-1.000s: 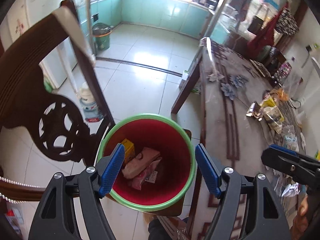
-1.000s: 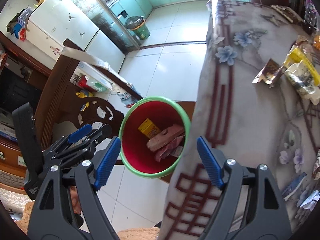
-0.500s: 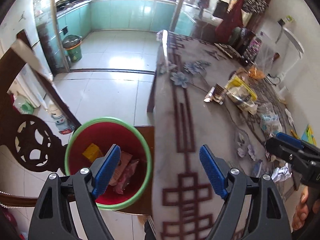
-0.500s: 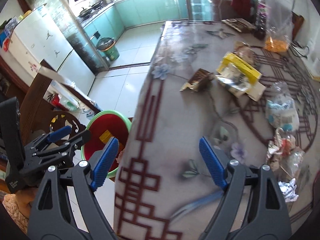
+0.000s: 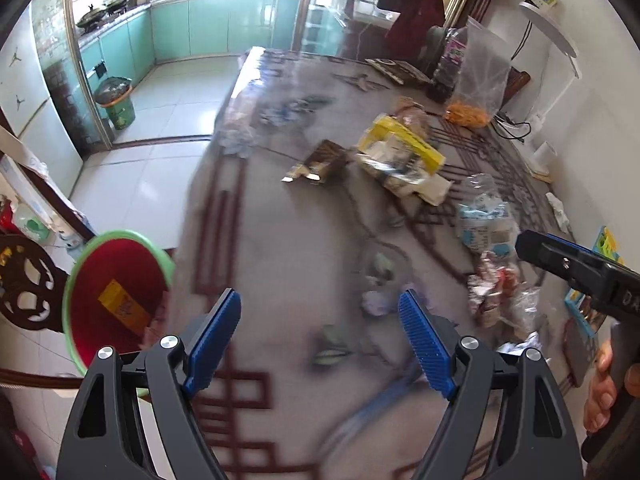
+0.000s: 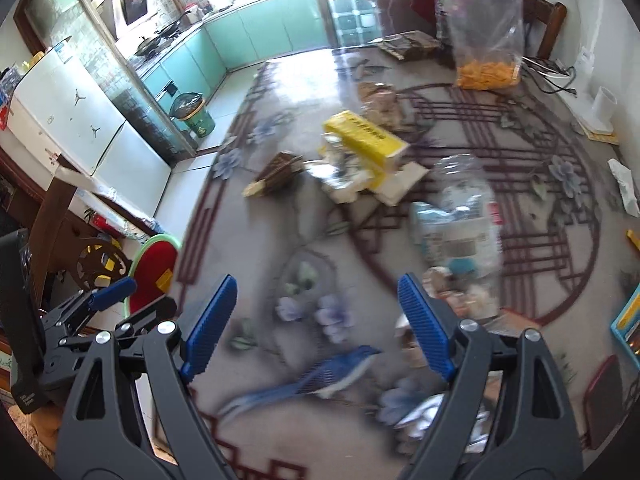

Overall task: Collect trash
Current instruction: 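Move both open tools back over the table trash, then grasp the crumpled paper with the left tool while the right tool grasps a clear plastic wrapper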

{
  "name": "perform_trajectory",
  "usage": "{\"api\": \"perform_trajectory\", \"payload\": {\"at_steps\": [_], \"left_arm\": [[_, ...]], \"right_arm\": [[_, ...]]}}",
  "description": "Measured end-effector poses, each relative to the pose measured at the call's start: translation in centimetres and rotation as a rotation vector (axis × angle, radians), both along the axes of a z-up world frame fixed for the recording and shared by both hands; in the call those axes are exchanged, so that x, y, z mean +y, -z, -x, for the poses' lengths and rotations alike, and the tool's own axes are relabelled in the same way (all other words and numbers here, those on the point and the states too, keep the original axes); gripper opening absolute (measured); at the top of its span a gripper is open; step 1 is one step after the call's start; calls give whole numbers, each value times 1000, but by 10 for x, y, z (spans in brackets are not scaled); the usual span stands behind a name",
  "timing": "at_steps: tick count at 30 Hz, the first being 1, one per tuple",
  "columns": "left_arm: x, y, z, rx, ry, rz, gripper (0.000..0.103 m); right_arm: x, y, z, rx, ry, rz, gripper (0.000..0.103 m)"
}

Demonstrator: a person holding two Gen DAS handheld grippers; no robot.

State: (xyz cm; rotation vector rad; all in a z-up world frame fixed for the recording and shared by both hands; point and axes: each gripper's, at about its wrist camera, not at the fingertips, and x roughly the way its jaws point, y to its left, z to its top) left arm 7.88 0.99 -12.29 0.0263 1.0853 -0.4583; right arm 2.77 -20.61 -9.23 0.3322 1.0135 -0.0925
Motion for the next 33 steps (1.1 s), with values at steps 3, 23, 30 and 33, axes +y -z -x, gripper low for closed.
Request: {"api": "perform_trajectory", "payload": {"at_steps": [3, 23, 30, 33], "left_arm": [[-37, 0, 13, 18, 37, 15, 78], [-192, 63, 25, 230, 189, 0, 77], [-195, 98, 11, 438, 145, 110, 39], [-188, 94, 10, 402, 147, 80, 26]], "right_arm": [[-41, 5, 5, 8, 41, 9, 82], [-170, 39, 2, 69, 152, -26, 82], [-164, 50, -10, 93, 116, -45, 82], [-166, 53, -14, 100, 112, -69, 82]]}}
